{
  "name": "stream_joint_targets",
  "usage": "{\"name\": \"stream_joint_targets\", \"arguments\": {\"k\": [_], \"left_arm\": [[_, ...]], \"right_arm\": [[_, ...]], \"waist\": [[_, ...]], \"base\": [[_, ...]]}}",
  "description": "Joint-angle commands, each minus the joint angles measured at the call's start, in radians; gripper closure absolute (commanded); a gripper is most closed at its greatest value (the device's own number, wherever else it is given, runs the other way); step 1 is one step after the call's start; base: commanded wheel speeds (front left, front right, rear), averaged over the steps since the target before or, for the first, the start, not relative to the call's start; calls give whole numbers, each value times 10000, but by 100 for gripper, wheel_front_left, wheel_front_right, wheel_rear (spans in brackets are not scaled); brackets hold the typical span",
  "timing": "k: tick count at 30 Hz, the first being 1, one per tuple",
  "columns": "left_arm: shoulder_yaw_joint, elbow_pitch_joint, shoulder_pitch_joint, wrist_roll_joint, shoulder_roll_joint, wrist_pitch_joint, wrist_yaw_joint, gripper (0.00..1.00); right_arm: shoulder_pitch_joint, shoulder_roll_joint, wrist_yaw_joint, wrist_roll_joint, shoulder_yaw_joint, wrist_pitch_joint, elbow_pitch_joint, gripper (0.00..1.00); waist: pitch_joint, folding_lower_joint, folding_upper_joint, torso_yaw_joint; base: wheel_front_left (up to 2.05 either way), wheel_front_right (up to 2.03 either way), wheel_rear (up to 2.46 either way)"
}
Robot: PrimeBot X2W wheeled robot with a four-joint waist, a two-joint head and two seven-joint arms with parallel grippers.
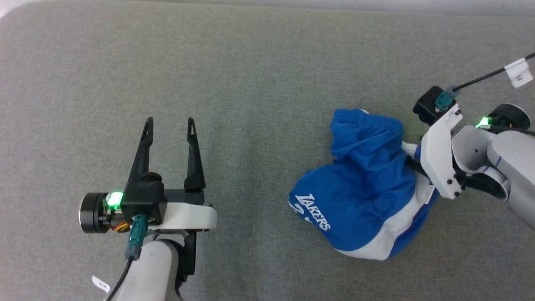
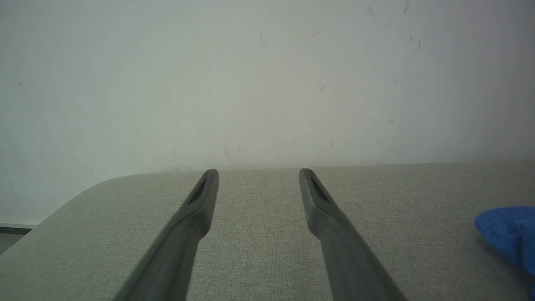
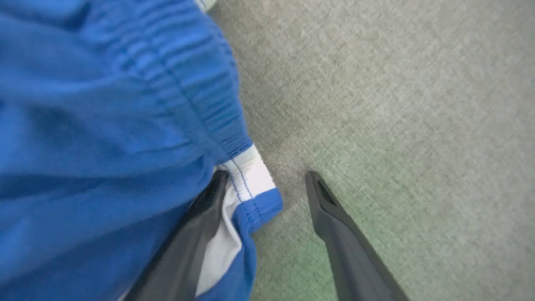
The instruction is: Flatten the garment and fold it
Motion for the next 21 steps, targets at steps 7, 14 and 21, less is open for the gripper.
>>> {"name": "stream_joint_targets", "arguments": {"k": [7,14,21], "left_arm": [[214,149,142,71,41,-47,-43,0],[402,115,564,115,204,-47,-60,0],[346,96,623,178,217,-47,-88,0]], "right_arm": [[-67,-124,-23,619,165,-2964,-19,100],[238,-1768,-23,715,-334,-5175,-1167,100],[2279,-2640,-23,1062,-950,-5685,-1171,100]], "waist": [[-441,3,0,-431],[-966,3,0,-1233],[-1049,3,0,-1751]], "base": [[0,0,0],[0,0,0],[0,0,0]]}}
